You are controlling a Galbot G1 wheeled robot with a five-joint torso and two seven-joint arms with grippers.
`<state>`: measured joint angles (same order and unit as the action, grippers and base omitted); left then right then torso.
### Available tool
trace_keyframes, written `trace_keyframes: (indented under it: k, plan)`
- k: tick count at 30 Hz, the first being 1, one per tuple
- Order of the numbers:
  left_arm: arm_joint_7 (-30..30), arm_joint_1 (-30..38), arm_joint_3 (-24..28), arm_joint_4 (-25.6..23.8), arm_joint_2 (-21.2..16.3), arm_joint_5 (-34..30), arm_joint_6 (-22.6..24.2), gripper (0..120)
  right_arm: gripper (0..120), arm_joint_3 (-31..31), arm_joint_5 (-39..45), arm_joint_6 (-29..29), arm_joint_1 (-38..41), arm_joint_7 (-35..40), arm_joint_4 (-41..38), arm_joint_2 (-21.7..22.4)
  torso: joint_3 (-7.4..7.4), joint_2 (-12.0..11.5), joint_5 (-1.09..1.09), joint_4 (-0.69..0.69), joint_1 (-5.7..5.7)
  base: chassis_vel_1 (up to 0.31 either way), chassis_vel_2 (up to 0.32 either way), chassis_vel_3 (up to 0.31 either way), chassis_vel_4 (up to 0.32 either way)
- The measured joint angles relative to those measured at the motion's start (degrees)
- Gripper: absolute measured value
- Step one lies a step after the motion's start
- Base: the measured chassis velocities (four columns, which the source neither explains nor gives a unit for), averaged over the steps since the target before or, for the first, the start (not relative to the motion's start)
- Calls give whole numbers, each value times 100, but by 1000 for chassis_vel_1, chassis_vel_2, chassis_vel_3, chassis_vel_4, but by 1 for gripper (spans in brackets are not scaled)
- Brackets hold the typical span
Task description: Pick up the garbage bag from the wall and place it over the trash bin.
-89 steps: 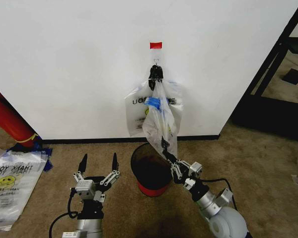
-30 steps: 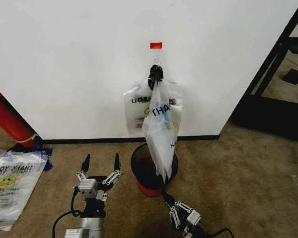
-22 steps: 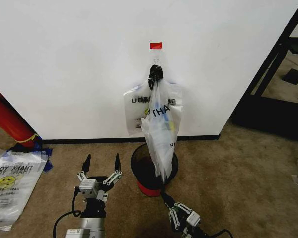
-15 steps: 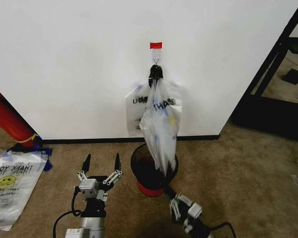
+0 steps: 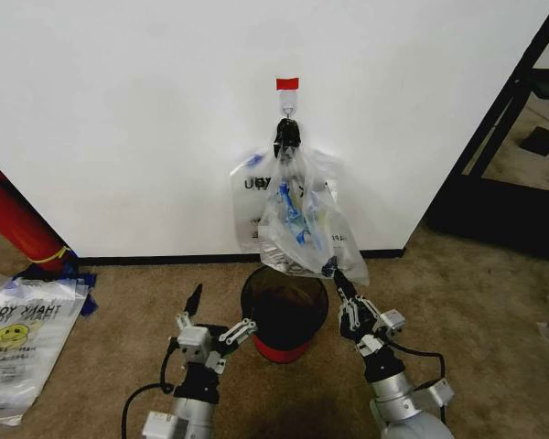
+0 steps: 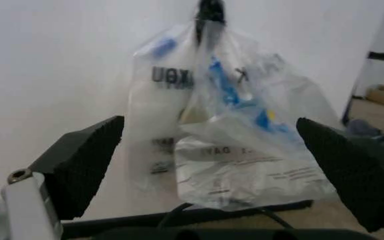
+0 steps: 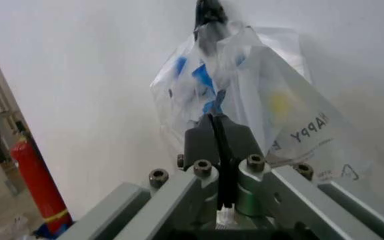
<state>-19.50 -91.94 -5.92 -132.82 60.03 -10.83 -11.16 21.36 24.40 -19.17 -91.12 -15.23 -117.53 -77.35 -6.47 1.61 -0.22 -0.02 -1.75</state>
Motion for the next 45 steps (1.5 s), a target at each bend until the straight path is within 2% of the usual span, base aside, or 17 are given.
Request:
trace_keyframes:
  k: [2, 6, 8, 9, 10, 12, 16, 20, 24, 26, 28, 32, 39, 45]
  plan:
    - [0, 109, 29, -71, -139, -114, 137, 100, 0, -6, -46, -1, 26, 1, 30, 2, 0, 0, 1, 2, 0, 0, 0, 0, 0]
    - [-6, 1156, 389, -426, -1004, -1112, 1057, 100, 0, 28, -272, -34, 31, 14, 131, -51, 0, 0, 0, -5, 0, 0, 0, 0, 0]
    - [-12, 1878, 626, -447, -1401, -1590, 1490, 100, 0, 45, -330, -37, 18, 20, 145, -104, 0, 0, -1, -4, 0, 0, 0, 0, 0]
    - [-12, 1878, 626, -447, -1401, -1590, 1490, 100, 0, 45, -330, -37, 18, 20, 145, -104, 0, 0, -1, -4, 0, 0, 0, 0, 0]
    - [-12, 2138, 702, -429, -1503, -1708, 1603, 100, 0, 49, -346, -38, 17, 20, 150, -121, 0, 0, -1, -2, 0, 0, 0, 0, 0]
    - [1, 3229, 1004, -190, -1821, -2161, 1951, 100, 0, 52, -378, -42, 20, 22, 172, -184, -1, 0, -1, -4, -1, 0, 0, 0, 0]
    - [-13, 4351, 1378, 126, -2042, -2614, 2291, 100, 0, -9, -385, -32, 153, 31, 264, -213, -1, 0, 0, -4, -1, 0, 0, 0, 0]
    - [-62, 4771, 1649, 152, -2072, -2921, 2457, 100, 0, -38, -382, -25, 238, 33, 349, -197, 0, 0, -1, 2, -1, 0, 0, 0, 0]
    - [-208, 5754, 2638, 272, -2003, -3450, 2903, 100, 0, -14, -369, -25, 250, 33, 392, -185, 0, 0, 1, -4, -1, 0, 0, 0, 0]
    - [-216, 5892, 2770, 339, -1980, -3465, 2953, 100, 0, -9, -364, -25, 250, 33, 392, -181, 0, 0, 1, -3, -1, 0, 0, 0, 0]
    - [-255, 6422, 3213, 639, -1850, -3537, 3155, 100, 0, 10, -344, -25, 254, 34, 392, -160, 0, 0, 0, -3, -1, 0, 0, 0, 0]
    - [-322, 7080, 3674, 1117, -1592, -3522, 3513, 100, 0, 26, -343, -48, 184, 28, 385, -146, 0, 0, 1, -4, 0, 0, 0, 0, 0]
    - [-179, 7658, 4159, 1603, -1459, -2972, 3597, 100, 0, 82, -318, -97, 94, 15, 311, -84, 0, 0, 0, -3, 0, 0, 0, 0, 0]
    - [-78, 7750, 4410, 1802, -1505, -2966, 3608, 97, 0, 104, -288, -153, 19, 2, 263, -37, 0, 0, 0, -2, 0, 0, 0, 0, 0]
